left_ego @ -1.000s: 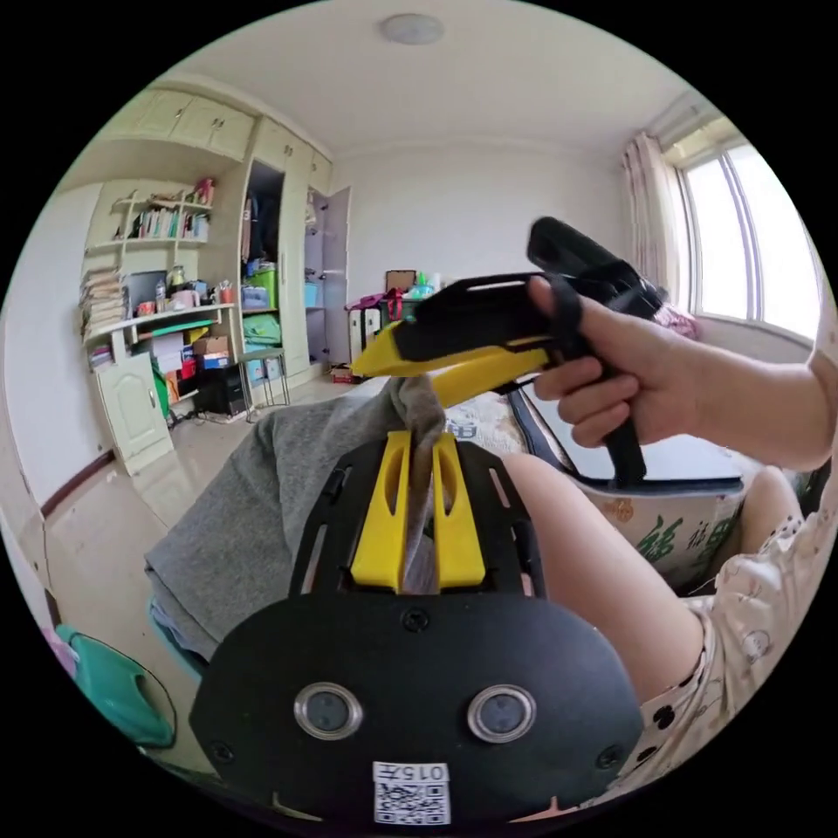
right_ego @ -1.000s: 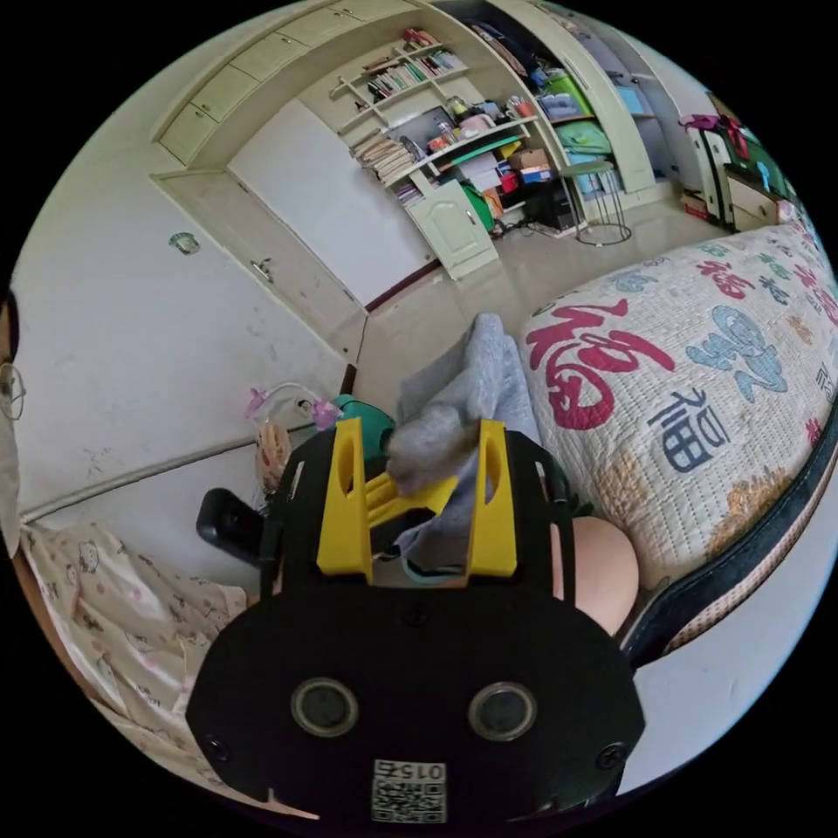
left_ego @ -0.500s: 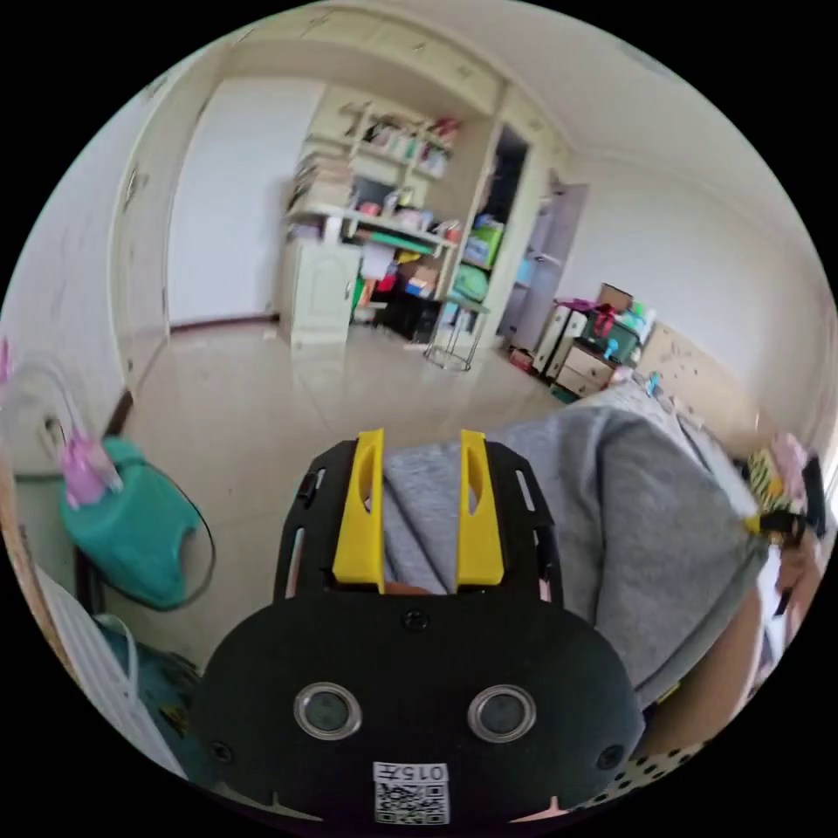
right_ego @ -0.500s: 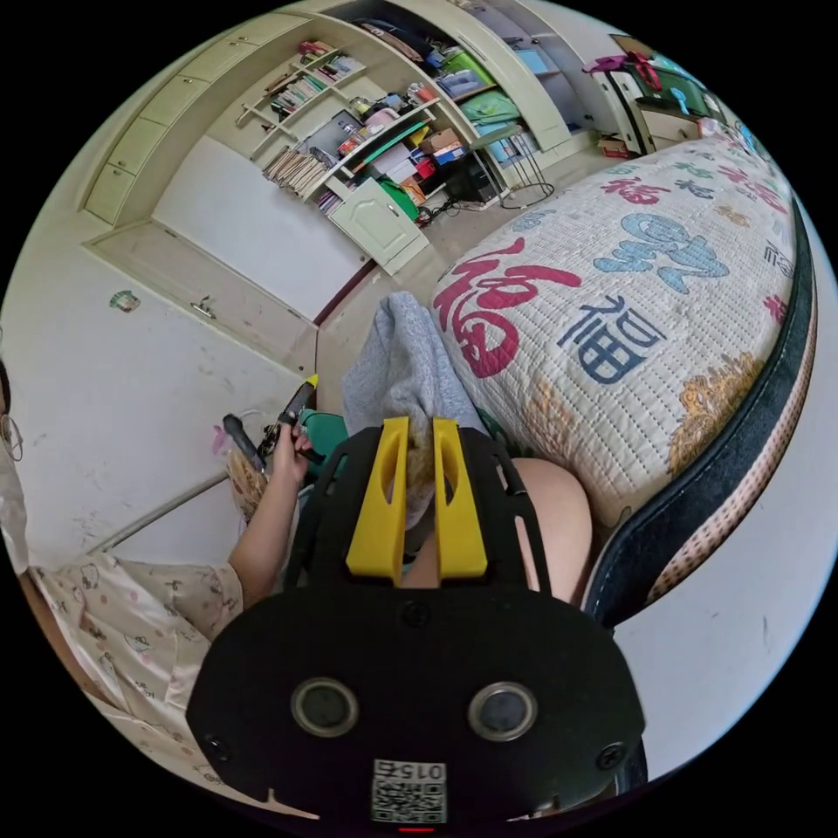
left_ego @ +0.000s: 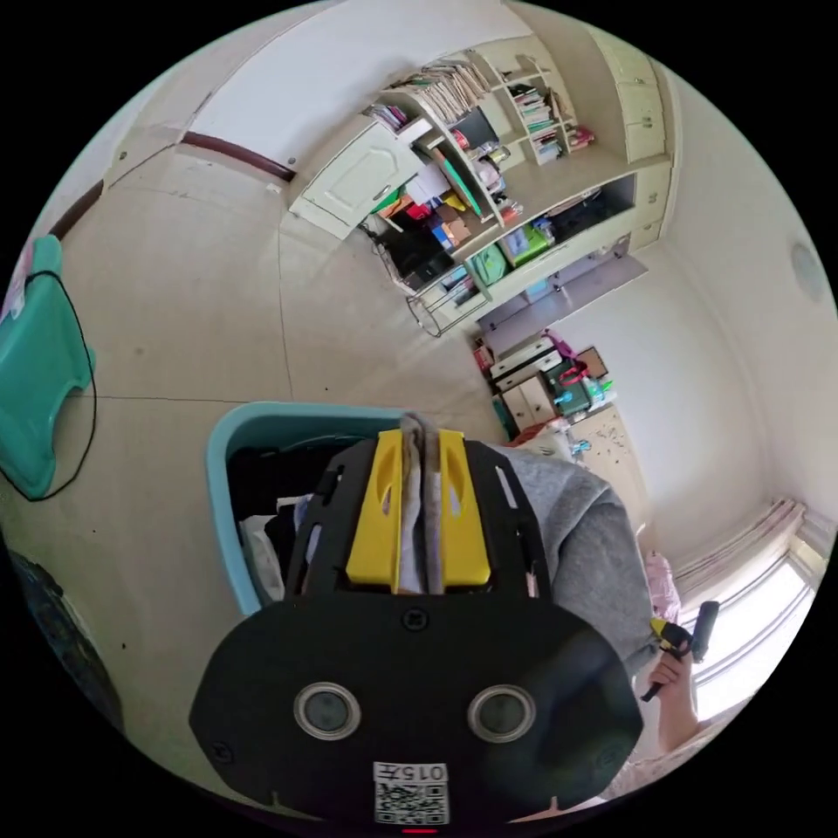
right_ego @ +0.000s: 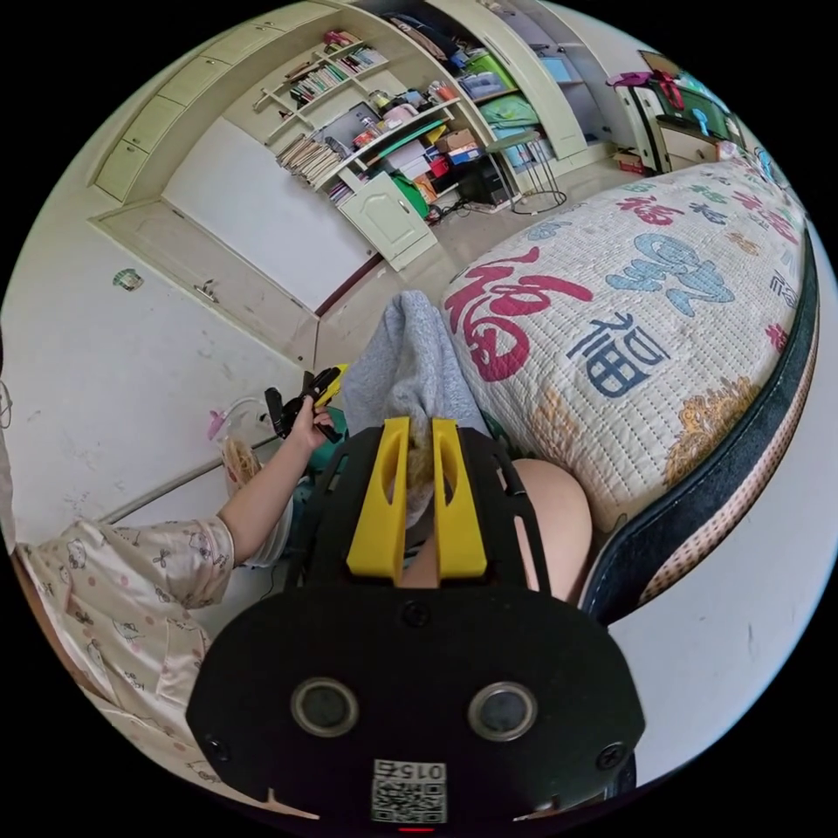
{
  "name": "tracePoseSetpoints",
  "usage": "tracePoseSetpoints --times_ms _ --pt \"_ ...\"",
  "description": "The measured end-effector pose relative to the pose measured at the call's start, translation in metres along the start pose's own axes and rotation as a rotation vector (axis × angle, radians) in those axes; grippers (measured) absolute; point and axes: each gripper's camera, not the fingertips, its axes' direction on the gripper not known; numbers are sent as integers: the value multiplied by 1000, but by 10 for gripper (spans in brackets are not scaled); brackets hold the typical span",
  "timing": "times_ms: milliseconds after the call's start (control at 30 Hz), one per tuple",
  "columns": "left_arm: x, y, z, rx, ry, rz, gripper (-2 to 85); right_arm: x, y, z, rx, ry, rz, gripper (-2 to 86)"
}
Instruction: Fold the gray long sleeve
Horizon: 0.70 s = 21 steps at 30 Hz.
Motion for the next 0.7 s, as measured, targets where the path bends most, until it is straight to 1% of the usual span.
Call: tracePoseSetpoints --times_ms 33,133,300,400,467,500,567,600,667,700 --pt "1 -1 -6 6 20 20 55 -9 -1 0 9 4 -7 52" --pt "21 -6 -26 18 -28 127 32 -40 -2 -7 65 25 -58 50" --pt "82 -12 -70 116 41 293 14 -85 -1 -49 223 90 -110 41" --pt "147 -20 -102 195 158 439 9 -97 8 -100 374 134 -94 34" --pt "212 -26 -124 245 260 571 7 -104 24 -145 491 155 -81 28" --pt "229 -27 -129 259 285 604 7 -107 28 -154 515 172 -82 27" --pt "293 -30 -151 320 387 712 6 -119 43 -182 557 257 -82 22" --pt "307 -32 -157 336 419 729 6 -120 47 -187 565 258 -81 21" --pt "360 -39 -178 387 550 782 6 -126 65 -210 622 234 -65 20" --pt "372 -41 -183 397 577 795 6 -128 69 -216 642 231 -62 20"
